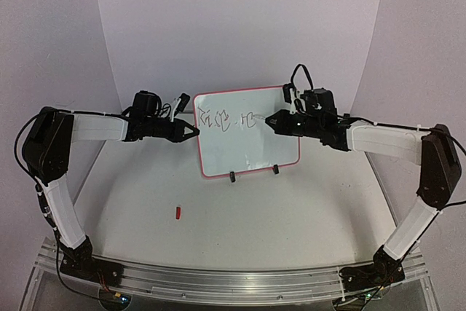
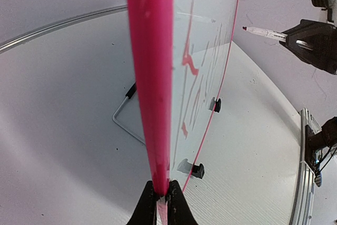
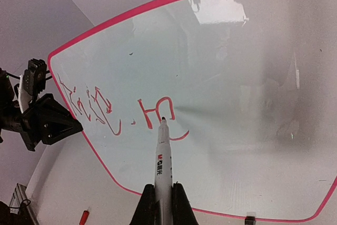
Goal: Write a sentence on the whiteboard
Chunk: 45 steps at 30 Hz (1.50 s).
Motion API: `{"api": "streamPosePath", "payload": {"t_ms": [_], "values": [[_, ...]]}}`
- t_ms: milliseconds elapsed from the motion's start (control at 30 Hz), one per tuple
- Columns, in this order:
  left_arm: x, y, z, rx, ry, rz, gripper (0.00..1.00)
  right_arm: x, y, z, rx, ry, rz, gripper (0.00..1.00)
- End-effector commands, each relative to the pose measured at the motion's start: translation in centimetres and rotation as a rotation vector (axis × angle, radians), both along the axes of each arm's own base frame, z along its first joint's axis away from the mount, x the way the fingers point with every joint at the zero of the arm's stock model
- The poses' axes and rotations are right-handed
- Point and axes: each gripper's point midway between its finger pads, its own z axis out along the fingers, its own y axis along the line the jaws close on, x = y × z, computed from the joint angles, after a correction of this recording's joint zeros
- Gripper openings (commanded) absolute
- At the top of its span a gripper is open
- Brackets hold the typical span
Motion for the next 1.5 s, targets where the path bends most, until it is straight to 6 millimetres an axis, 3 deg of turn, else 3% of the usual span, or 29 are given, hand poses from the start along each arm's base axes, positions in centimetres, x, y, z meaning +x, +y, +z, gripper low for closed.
{"api": "streamPosePath", "payload": {"t_ms": [0,167,667,1067,1300,1467], "values": [[0.4,0.2,1.1,0.038,-0.043,0.022,0.0,0.6,1.0,0.9,0.036,-0.023,0.032,0.0],[0.4,0.2,1.2,0.041,-0.046,0.021,0.0,1.2,1.1,0.3,0.029,-0.013,0.018,0.0],[0.4,0.3,1.0,0.048,-0.045,0.024,0.0,1.9,1.2,0.6,0.021,-0.031,0.003,0.0],[0.4,0.3,1.0,0.049,-0.049,0.024,0.0,2.1,1.6,-0.8,0.015,0.002,0.015,0.0],[0.4,0.3,1.0,0.05,-0.048,0.023,0.0,2.0,1.6,-0.4,0.018,-0.006,0.011,0.0],[0.4,0.3,1.0,0.05,-0.047,0.023,0.0,0.4,1.0,2.1,0.052,-0.047,0.035,0.0]]}}
